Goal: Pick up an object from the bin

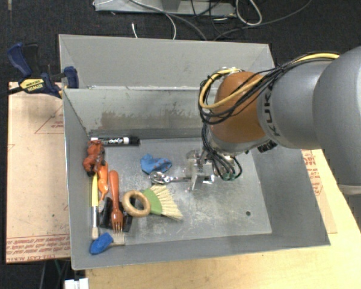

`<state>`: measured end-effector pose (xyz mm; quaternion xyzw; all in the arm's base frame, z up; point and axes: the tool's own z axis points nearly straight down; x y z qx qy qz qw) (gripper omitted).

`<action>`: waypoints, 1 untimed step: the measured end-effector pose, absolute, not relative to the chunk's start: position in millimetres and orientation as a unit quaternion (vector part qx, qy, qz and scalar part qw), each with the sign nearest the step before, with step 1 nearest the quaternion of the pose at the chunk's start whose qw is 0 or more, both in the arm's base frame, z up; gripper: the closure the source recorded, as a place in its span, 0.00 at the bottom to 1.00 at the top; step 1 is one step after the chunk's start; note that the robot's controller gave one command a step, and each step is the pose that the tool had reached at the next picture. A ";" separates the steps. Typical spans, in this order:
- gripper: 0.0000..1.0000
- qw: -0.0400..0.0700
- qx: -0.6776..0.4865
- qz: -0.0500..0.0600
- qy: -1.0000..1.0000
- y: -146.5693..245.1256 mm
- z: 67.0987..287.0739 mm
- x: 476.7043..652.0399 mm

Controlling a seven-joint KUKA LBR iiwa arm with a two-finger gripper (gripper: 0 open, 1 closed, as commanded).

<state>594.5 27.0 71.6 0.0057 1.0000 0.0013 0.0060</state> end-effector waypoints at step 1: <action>1.00 0.005 0.006 0.002 1.000 27.1 96.0 593.7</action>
Offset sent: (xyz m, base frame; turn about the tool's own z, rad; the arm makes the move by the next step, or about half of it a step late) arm -0.0015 -0.0001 0.0227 0.0006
